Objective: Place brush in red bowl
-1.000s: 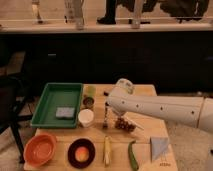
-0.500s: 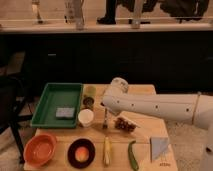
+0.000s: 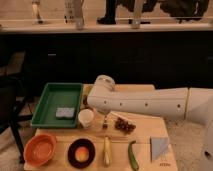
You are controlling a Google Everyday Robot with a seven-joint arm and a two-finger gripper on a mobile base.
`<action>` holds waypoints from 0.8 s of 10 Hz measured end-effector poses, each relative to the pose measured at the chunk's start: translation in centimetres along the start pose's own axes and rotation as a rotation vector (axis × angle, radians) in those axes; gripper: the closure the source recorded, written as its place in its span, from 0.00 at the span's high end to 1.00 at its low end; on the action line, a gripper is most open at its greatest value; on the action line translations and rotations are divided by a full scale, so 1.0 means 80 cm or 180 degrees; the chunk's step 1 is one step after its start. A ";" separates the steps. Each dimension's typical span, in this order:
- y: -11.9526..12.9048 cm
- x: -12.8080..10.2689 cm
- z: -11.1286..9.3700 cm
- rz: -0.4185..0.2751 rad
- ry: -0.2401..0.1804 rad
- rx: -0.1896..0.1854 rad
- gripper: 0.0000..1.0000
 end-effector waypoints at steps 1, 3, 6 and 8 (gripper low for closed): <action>0.007 -0.015 -0.020 -0.0110 -0.0049 0.0054 0.00; 0.024 -0.035 -0.029 -0.0183 -0.0056 -0.0002 0.00; 0.050 -0.070 -0.045 -0.0232 -0.0138 -0.0242 0.00; 0.067 -0.088 -0.061 -0.0310 -0.0268 -0.0470 0.00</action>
